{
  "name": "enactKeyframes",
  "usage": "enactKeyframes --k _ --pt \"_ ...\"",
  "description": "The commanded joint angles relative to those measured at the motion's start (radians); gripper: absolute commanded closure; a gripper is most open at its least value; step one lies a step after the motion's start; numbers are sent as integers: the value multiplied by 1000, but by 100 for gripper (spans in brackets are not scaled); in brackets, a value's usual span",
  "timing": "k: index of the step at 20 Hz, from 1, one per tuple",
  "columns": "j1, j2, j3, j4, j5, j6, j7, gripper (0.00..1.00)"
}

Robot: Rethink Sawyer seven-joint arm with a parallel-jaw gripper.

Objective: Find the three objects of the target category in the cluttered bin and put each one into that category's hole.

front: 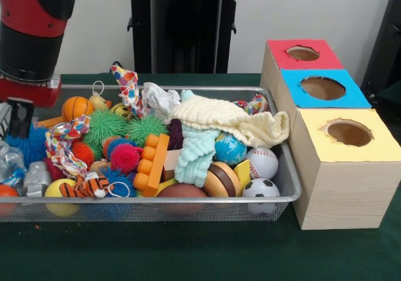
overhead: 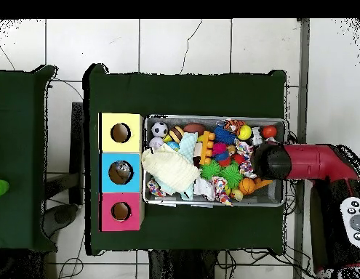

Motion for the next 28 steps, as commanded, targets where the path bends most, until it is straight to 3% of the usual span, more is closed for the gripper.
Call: enactKeyframes --k 1,4,7,11,14,16,18,20,22,26,28 --pt "80 -34 -80 -69 -143 -103 59 100" --pt "97 15 -116 -122 -170 -149 77 100" --pt "80 80 -84 -155 -141 -200 67 100" --pt "-10 177 76 -175 -49 -267 -18 100" --pt "-67 211 183 -165 21 -212 -112 100" --pt "-82 222 215 -156 49 -195 -124 100" --pt "-93 267 228 -164 154 -27 -123 100" --pt "-73 282 205 -184 208 88 -103 100" --pt "-28 271 149 -213 214 162 -81 100" --pt "90 257 -27 -299 97 222 -50 100" --pt "101 266 -61 -315 65 215 -46 100"
